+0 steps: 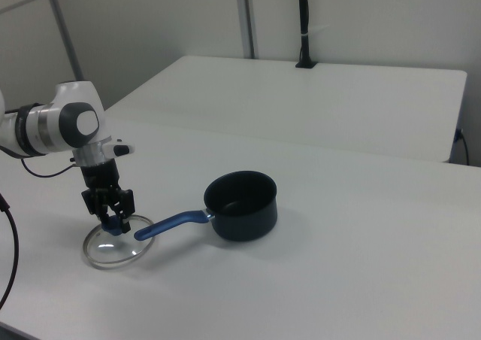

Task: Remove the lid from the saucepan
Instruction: 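Lower the glass lid onto the table beside the saucepan, then open the gripper to release the lid knob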

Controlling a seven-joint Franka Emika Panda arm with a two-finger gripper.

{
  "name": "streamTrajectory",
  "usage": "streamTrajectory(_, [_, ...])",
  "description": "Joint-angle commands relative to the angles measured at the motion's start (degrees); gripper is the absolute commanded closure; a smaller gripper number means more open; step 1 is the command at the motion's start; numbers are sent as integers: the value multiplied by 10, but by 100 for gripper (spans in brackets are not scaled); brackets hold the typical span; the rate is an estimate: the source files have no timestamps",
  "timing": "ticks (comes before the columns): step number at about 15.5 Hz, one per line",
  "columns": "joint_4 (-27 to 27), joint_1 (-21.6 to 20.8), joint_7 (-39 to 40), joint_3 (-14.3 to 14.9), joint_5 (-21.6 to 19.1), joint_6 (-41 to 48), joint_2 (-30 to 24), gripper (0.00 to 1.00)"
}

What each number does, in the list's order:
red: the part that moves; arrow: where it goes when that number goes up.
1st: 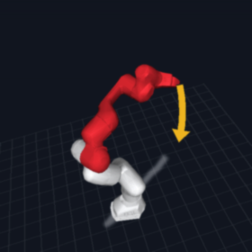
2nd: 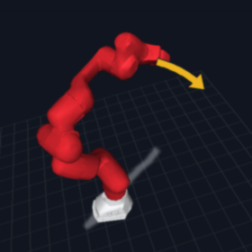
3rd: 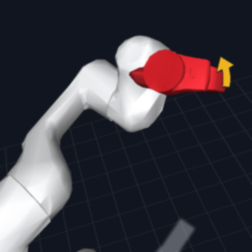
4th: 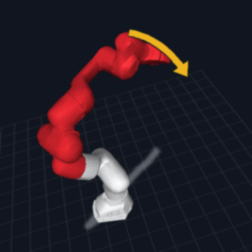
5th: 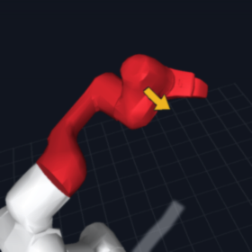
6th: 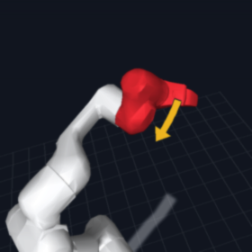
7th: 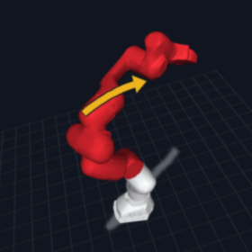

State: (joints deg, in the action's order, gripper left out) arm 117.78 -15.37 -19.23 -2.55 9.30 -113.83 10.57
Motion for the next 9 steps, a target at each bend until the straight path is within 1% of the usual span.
streamTrajectory(1, [11,-7,1,2,11,-7,-5,27])
streamTrajectory(5, [10,-6,1,3,11,-5,-6,8])
streamTrajectory(7, [7,-5,0,3,10,-4,-6,1])
streamTrajectory(9, [4,-3,1,3,9,-4,-9,0])
